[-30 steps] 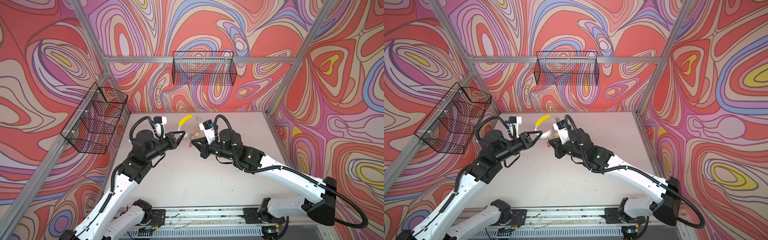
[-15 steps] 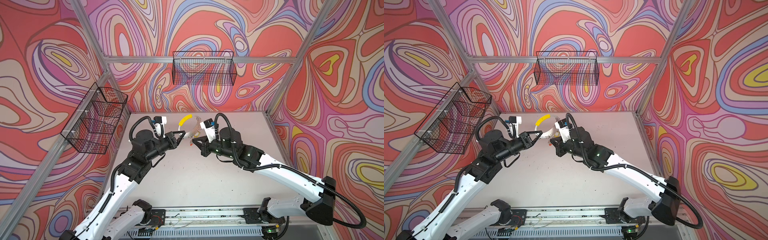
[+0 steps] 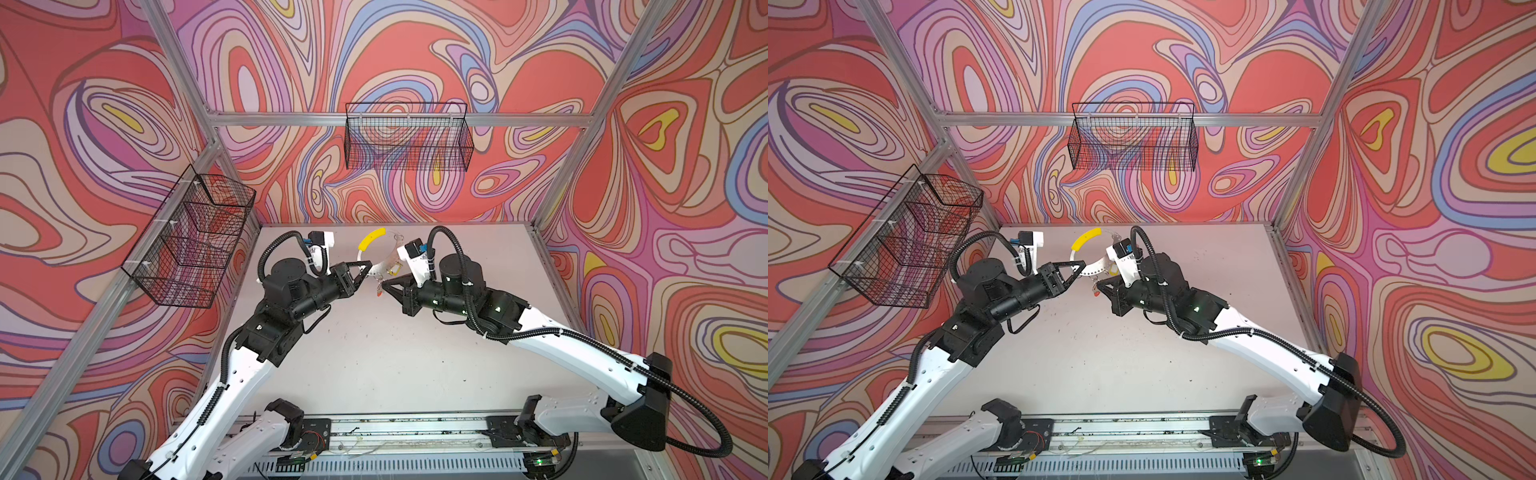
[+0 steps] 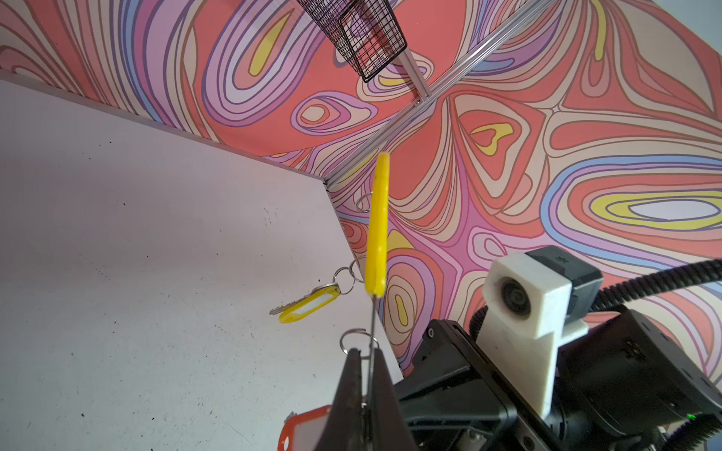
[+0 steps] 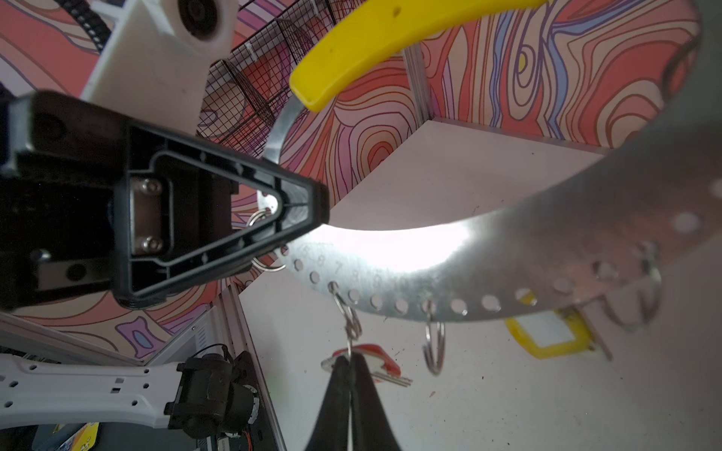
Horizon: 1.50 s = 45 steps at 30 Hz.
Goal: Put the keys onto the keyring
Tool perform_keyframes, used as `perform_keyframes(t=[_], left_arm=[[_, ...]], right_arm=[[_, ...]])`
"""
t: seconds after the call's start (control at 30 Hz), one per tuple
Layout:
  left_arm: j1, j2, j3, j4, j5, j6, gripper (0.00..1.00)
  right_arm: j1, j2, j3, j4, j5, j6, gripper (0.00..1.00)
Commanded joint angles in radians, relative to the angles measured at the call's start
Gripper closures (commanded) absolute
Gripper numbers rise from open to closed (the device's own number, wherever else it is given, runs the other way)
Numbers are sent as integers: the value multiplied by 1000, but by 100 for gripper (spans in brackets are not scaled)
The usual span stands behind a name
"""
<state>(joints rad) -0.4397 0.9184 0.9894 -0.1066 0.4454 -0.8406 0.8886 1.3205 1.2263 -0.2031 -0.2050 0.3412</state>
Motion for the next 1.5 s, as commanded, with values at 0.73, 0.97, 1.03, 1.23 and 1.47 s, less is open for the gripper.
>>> perform_keyframes(t=[0.73, 0.97, 1.03, 1.23, 1.47], left_arm=[[-4, 15, 58, -12, 57, 45, 100], [-5, 13, 61, -16, 59, 52, 100], [-5, 13, 60, -15, 60, 53, 100], [-6, 14, 63, -22, 67, 60, 100], [-6, 15, 66, -28, 66, 66, 100]], right_arm=[[-8, 23, 84, -70, -39, -21, 100], [-32, 25, 90, -89, -44, -7, 100], [-41, 27, 90, -88, -61, -3, 100], [-45, 29, 91, -84, -99, -8, 100], [-46, 23, 96, -97, -100, -17, 100]])
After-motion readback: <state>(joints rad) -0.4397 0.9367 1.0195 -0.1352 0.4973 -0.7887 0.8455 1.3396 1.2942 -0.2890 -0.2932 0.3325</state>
